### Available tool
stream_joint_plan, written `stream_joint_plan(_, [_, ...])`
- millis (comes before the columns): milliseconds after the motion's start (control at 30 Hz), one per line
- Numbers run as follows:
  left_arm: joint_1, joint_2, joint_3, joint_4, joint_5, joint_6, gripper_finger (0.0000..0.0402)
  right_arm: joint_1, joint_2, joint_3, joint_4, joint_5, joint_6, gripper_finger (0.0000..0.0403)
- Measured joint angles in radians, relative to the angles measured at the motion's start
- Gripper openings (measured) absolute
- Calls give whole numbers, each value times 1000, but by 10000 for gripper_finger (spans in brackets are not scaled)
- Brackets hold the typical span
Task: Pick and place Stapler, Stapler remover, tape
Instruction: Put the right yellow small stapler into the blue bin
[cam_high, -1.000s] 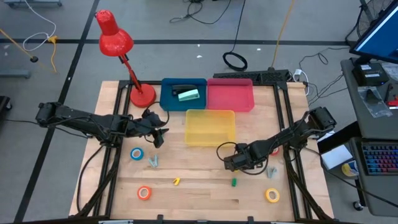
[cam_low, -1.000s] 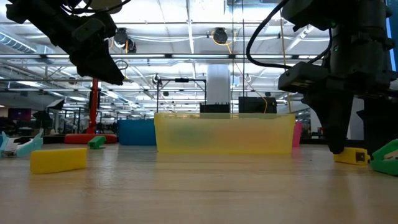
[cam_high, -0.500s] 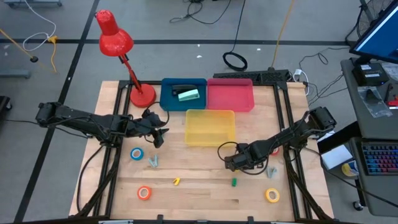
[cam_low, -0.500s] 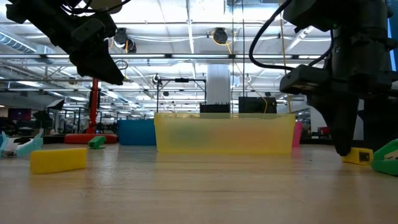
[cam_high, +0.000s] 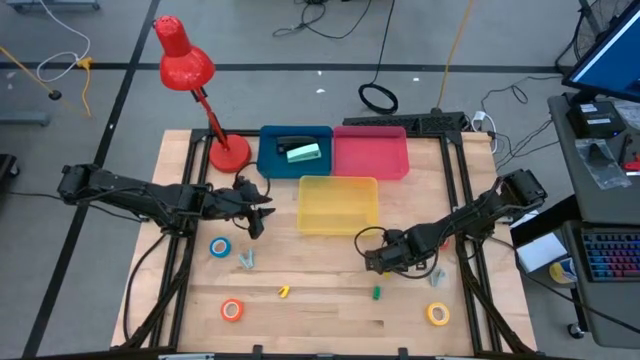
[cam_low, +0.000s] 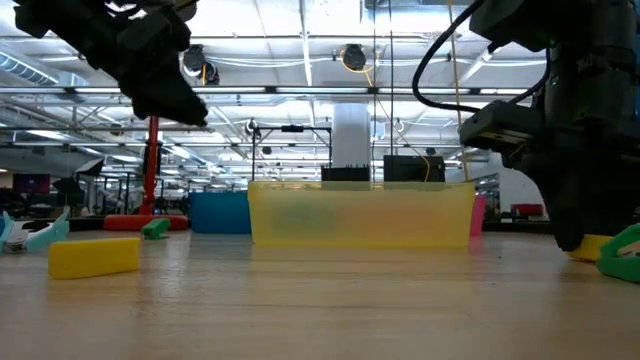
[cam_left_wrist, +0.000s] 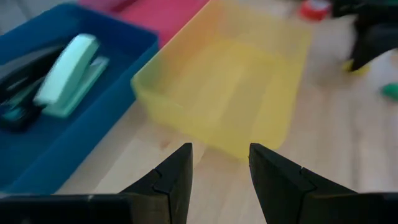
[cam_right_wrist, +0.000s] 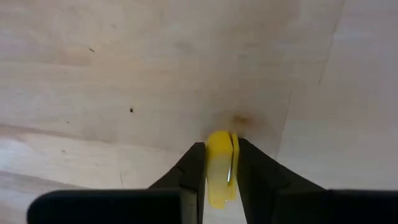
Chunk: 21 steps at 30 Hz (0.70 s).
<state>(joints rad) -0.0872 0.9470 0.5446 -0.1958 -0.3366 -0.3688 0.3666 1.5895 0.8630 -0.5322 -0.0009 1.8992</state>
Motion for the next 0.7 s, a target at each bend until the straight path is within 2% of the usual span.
stream_joint_plan(100, [0,0,0,94,40,21,157,-5,-84,-3,14,70,-2,54])
stream_joint_plan(200, [0,0,0,199,94,52,157,-1,-195,5,111,161,-19,54])
stream_joint_plan(300, [0,0,0,294,143,73,157,-17,-291,5,234,330,-111,54])
stream_joint_plan(367, [0,0,0,350,166,84,157,-40,-335,5,335,450,-222,54])
stream_joint_plan(433, [0,0,0,398,180,86,157,-68,-362,5,458,518,-374,54])
stream_joint_plan(600, [0,2,0,494,182,73,157,-167,-346,7,821,550,-815,54])
stream_joint_plan(700, [3,2,0,555,180,46,157,-226,-298,7,1018,522,-1004,53])
